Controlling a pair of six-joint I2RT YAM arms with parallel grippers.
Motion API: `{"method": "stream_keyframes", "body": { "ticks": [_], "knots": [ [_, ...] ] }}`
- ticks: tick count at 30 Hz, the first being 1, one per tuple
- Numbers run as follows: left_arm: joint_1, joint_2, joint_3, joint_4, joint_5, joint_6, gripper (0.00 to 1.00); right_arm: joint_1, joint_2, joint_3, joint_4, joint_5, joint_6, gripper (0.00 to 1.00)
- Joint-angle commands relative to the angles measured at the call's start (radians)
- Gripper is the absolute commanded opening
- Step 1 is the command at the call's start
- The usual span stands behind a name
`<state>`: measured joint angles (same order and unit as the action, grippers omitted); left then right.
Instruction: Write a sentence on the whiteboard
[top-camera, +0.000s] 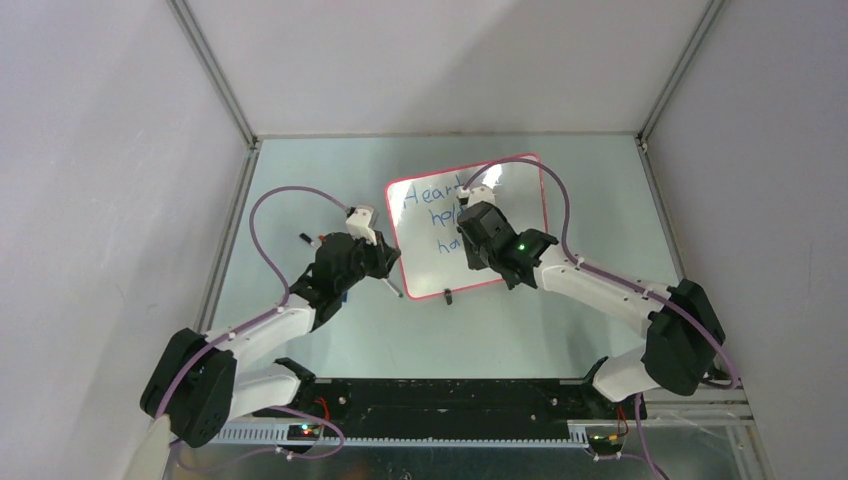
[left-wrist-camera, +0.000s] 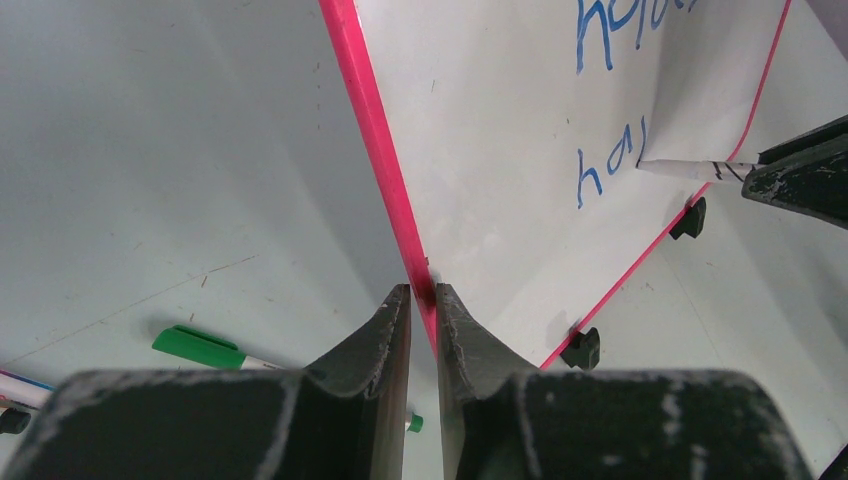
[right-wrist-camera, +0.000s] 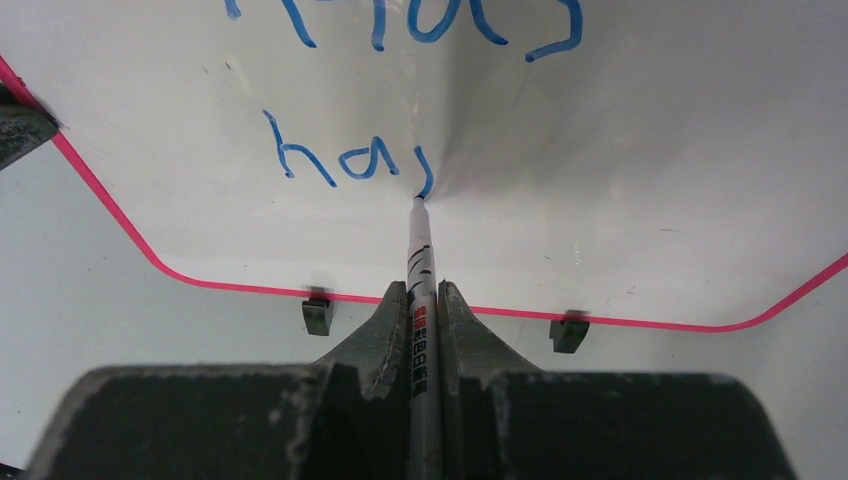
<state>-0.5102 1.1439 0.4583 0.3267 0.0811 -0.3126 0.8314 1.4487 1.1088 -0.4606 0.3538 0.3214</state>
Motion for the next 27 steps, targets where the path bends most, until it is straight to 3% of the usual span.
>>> {"method": "stream_keyframes", "body": {
  "ticks": [1,27],
  "knots": [
    [-0.004,-0.034,0.013,0.016,-0.012,0.024,0.20,0.006,0.011,-0.001,-0.014,0.020,0.011,0.00],
    [-0.004,-0.032,0.012,0.018,-0.012,0.023,0.20,-0.020,-0.021,0.045,0.043,-0.021,-0.029,0.00]
  ]
}}
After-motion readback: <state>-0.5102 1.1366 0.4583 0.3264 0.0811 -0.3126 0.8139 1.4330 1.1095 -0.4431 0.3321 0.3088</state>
